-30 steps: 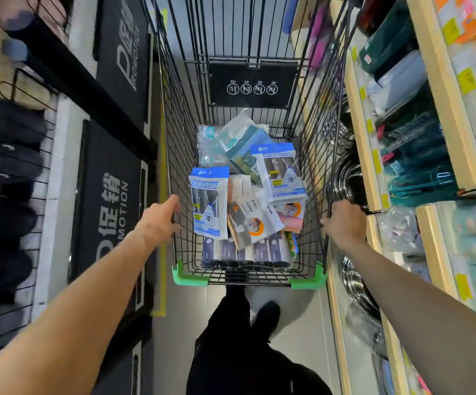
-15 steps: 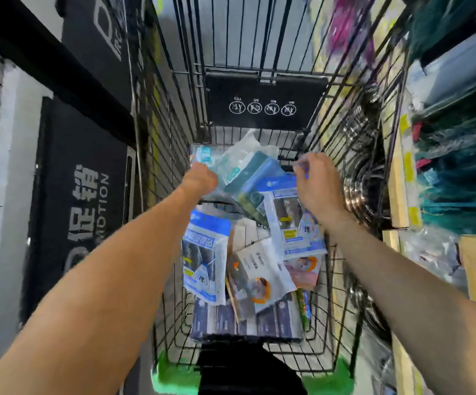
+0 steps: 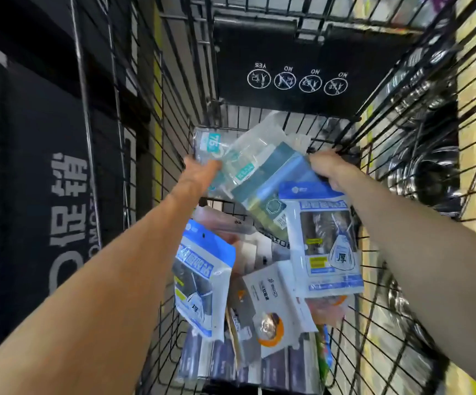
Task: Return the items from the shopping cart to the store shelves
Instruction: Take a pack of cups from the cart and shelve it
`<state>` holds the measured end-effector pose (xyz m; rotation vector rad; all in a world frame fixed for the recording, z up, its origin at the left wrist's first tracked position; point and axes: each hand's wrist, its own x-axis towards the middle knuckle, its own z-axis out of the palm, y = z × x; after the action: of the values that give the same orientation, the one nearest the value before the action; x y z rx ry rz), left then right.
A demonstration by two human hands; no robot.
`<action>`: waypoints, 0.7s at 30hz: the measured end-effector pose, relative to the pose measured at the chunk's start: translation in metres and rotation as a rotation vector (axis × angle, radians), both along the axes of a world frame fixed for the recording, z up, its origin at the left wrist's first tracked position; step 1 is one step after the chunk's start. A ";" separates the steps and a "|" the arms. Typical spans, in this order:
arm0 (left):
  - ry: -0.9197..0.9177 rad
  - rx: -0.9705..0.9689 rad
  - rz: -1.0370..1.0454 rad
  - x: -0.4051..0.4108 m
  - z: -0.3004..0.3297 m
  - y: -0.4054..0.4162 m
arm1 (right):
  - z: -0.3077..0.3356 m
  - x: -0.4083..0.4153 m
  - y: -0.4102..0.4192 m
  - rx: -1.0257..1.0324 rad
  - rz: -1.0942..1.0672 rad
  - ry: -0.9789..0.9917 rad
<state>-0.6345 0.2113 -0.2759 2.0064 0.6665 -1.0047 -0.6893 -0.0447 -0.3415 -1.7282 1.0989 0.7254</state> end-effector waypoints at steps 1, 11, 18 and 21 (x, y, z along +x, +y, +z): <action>0.017 -0.049 0.017 0.002 -0.003 0.002 | 0.003 0.000 0.000 0.068 -0.048 0.007; 0.016 -0.105 -0.032 0.007 -0.006 0.006 | 0.015 -0.017 -0.007 0.272 -0.071 0.018; -0.219 0.018 -0.152 -0.003 0.030 0.005 | 0.045 -0.026 -0.018 0.297 -0.067 -0.099; -0.358 0.031 -0.280 -0.018 0.062 0.005 | 0.065 -0.032 -0.018 0.266 -0.046 -0.215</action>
<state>-0.6522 0.2165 -0.2136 2.2737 0.2136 -0.7610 -0.7211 -0.0624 -0.2770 -1.5105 0.8507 0.6112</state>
